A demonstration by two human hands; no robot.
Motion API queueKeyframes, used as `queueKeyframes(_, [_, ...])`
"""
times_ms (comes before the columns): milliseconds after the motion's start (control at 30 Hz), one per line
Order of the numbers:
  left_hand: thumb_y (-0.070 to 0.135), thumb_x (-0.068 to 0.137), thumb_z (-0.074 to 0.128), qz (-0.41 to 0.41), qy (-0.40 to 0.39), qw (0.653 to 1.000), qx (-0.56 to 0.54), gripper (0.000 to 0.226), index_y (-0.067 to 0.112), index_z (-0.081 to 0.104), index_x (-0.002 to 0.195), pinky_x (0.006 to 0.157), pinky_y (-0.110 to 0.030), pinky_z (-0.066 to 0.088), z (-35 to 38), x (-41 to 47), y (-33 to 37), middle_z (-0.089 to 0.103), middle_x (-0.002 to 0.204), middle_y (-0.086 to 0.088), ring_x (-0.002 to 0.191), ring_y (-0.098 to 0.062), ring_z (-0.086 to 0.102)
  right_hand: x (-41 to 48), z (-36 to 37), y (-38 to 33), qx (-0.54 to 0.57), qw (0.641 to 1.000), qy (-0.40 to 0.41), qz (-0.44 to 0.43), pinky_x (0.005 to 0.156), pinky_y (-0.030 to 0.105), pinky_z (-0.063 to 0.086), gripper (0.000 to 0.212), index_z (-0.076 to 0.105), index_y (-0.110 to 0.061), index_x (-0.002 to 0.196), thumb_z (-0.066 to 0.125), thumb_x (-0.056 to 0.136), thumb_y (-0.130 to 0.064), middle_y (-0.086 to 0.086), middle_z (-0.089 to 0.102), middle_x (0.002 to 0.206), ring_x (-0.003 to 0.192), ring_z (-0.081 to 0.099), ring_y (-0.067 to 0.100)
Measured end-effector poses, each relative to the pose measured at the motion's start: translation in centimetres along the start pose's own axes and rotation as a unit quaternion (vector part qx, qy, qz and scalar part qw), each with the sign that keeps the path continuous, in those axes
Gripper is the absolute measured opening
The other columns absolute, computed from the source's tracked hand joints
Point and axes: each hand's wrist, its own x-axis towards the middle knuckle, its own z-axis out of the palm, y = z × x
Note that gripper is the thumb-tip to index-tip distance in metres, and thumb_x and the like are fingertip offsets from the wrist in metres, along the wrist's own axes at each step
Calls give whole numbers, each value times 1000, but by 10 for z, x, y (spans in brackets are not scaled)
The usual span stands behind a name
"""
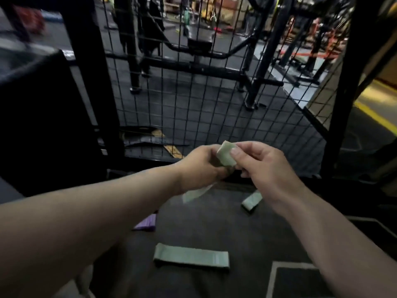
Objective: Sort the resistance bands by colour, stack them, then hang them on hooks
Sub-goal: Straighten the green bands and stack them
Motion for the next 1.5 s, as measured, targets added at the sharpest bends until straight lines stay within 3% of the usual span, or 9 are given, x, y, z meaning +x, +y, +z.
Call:
queueKeyframes(100, [15,90,71,-33,-51,997,-47,9,10,69,97,68,-35,46,-13,-29,19,68,82,-5,72,-18,59,-10,3,-9,82,997,11,1,63,23,49,12,75,-18,100,64,95,-20,-1,62,67,64,53,11])
queueKeyframes(200, [16,88,71,-77,-89,986,-117,12,9,69,98,72,-36,50,-20,-61,20,68,86,-12,72,-25,63,-9,-3,-9,154,987,44,23,64,29,44,13,71,-8,102,63,95,-17,-2,56,62,61,47,12])
queueKeyframes(433, [12,90,66,-121,-162,960,-193,8,9,69,97,59,-28,55,-27,-86,16,70,83,-15,64,-24,66,18,-37,-1,220,957,178,59,59,25,49,7,63,-11,102,58,98,-15,-1,66,76,66,58,11])
queueKeyframes(567, [14,86,71,-156,-115,972,-131,7,9,70,90,50,-25,48,-46,-86,2,71,86,-18,55,-22,65,31,-63,11,285,919,257,88,54,20,48,15,60,-10,112,55,99,-14,1,65,86,60,60,5])
queueKeyframes(767, [12,83,73,-198,102,959,-174,16,6,61,92,42,-21,42,-56,-66,-8,70,82,-15,55,-19,66,33,-68,15,275,915,273,113,46,16,42,7,61,-18,104,56,99,-18,-7,57,75,45,43,-1])
queueKeyframes(933, [13,85,74,-193,158,949,-194,19,14,58,74,45,-22,44,-52,-55,-7,61,76,-9,60,-16,59,22,-53,11,210,938,238,141,61,24,46,5,62,-21,99,56,100,-20,-4,59,79,61,48,5])
queueKeyframes(1133, [11,85,71,-167,88,946,-264,23,9,60,105,49,-21,44,-40,-50,1,64,73,-5,59,-13,58,12,-34,16,146,969,165,112,64,28,49,6,65,-22,97,59,98,-22,-3,65,82,66,56,8])
queueKeyframes(1333, [11,80,73,-164,90,940,-285,17,12,62,94,51,-23,50,-37,-48,-1,68,78,-5,63,-16,65,11,-30,16,92,979,152,96,72,30,50,9,66,-24,104,61,97,-25,5,67,101,79,59,10])
queueKeyframes(1500, [7,78,75,-130,116,938,-299,32,13,58,105,53,-23,52,-29,-47,-1,71,85,-10,66,-19,68,-7,4,27,-123,991,-32,39,105,32,40,64,45,-42,139,76,84,-34,-13,41,142,128,44,4])
